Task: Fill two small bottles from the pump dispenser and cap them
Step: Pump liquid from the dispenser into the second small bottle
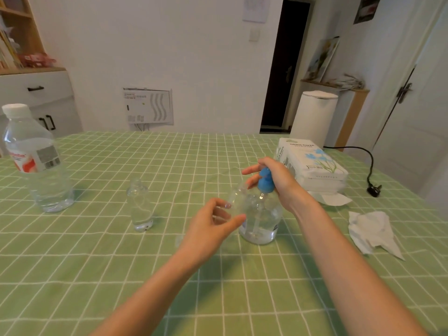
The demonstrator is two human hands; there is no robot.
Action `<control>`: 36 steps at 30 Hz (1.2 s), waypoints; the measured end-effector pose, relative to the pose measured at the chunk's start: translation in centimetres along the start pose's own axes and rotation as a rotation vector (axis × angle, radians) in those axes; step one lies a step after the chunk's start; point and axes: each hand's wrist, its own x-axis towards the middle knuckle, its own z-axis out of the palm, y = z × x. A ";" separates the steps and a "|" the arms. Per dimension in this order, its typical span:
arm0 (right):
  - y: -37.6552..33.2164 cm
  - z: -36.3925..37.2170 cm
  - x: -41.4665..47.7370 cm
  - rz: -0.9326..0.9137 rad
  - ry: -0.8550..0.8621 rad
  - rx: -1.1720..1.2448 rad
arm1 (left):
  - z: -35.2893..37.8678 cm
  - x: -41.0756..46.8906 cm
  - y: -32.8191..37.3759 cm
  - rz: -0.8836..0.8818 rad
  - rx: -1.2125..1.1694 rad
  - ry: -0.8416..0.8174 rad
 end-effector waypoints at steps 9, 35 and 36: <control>-0.3 0.1 -0.4 0.003 -0.012 0.014 | 1.9 0.6 0.7 -0.019 -0.117 -0.062; -4.8 -0.4 3.7 0.245 -0.007 -0.587 | 1.1 1.2 2.1 0.017 -0.297 -0.043; -4.7 -0.2 4.1 0.254 -0.014 -0.637 | 1.1 1.2 2.1 0.015 -0.295 -0.041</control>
